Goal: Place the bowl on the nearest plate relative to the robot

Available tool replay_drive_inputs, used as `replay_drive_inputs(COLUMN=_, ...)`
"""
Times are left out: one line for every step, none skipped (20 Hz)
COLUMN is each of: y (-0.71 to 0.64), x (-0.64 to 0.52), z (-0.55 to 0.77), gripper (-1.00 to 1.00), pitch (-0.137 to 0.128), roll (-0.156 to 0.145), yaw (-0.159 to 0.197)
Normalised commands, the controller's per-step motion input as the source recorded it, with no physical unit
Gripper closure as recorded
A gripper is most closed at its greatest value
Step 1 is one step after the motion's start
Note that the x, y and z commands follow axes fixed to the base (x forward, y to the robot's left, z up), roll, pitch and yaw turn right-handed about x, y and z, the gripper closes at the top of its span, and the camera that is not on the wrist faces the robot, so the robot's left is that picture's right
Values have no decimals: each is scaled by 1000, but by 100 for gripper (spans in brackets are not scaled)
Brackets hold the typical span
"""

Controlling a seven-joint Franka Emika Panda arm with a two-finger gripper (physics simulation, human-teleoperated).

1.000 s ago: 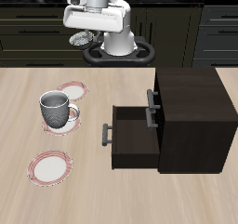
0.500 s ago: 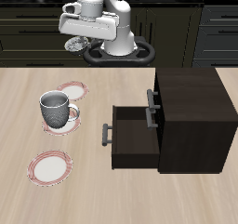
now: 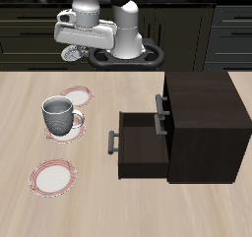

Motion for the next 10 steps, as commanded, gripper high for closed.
replay_drive_inputs(y=-288, x=121, z=-188, gripper=100, pitch=111, roll=98, yaw=-35)
replay_drive_inputs(y=-200, x=97, z=-192, gripper=100, pitch=118, roll=57, yaw=-160)
replay_drive_inputs(y=-3, x=42, z=-168, gripper=100, pitch=28, roll=2, yaw=-2)
replay_drive_inputs(y=-49, x=18, z=-177, gripper=100, pitch=-17, roll=-20, yaw=83)
replay_drive_inputs(y=52, x=-17, z=2, gripper=100, pitch=0, roll=0, yaw=0)
replay_drive_inputs(y=28, x=20, z=-351, gripper=100, pitch=80, roll=7, yaw=-127)
replay_drive_inputs(y=52, x=-12, z=-98, gripper=100, pitch=-1, roll=3, yaw=14)
replay_drive_inputs(y=62, x=-33, z=-119, gripper=100, pitch=-69, roll=-72, yaw=81)
replay_drive_inputs(y=34, x=102, z=-188, gripper=100, pitch=39, roll=90, yaw=-33)
replay_drive_inputs(y=-7, x=29, z=-91, gripper=100, pitch=-12, roll=-51, yaw=-8)
